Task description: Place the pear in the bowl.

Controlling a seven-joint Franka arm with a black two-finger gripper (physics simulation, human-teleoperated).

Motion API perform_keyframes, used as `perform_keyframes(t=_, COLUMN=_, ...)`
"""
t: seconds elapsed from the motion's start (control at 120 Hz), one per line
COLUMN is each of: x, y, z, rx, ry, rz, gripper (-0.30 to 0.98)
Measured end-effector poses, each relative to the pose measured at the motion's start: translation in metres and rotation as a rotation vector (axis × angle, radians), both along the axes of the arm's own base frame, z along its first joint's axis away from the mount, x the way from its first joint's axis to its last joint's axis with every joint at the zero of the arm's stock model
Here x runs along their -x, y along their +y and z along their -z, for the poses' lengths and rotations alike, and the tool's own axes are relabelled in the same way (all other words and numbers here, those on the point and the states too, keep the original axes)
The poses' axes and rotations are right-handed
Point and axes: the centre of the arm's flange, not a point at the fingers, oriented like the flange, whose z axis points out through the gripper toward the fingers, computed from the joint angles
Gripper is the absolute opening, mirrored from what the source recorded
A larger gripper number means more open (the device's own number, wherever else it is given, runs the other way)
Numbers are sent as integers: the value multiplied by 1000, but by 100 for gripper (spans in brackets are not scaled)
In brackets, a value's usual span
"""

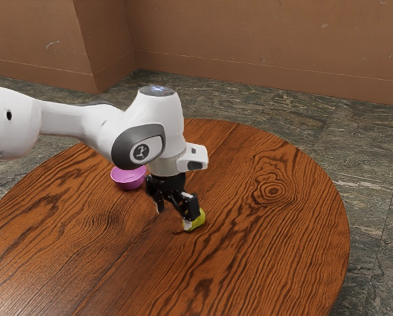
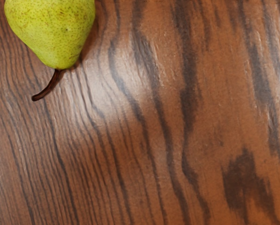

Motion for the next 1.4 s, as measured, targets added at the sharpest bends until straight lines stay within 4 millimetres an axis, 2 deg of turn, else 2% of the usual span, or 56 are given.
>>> perform_keyframes(t=0.067, x=-4, y=-5, z=16, rx=16, ry=-11, rz=-11, gripper=69)
perform_keyframes(t=0.15, x=-16, y=-1, z=32, rx=33, ry=-27, rz=-43, gripper=69)
perform_keyframes(t=0.292, x=-41, y=27, z=43, rx=47, ry=-66, rz=-114, gripper=69)
perform_keyframes(t=0.442, x=-76, y=34, z=60, rx=66, ry=-88, rz=-129, gripper=69)
perform_keyframes(t=0.65, x=-102, y=44, z=86, rx=82, ry=-83, rz=-129, gripper=69)
perform_keyframes(t=0.842, x=-107, y=53, z=100, rx=97, ry=-68, rz=-121, gripper=69)
perform_keyframes(t=1.158, x=-110, y=52, z=119, rx=112, ry=-47, rz=-86, gripper=69)
perform_keyframes(t=1.4, x=-125, y=51, z=133, rx=122, ry=-48, rz=-59, gripper=69)
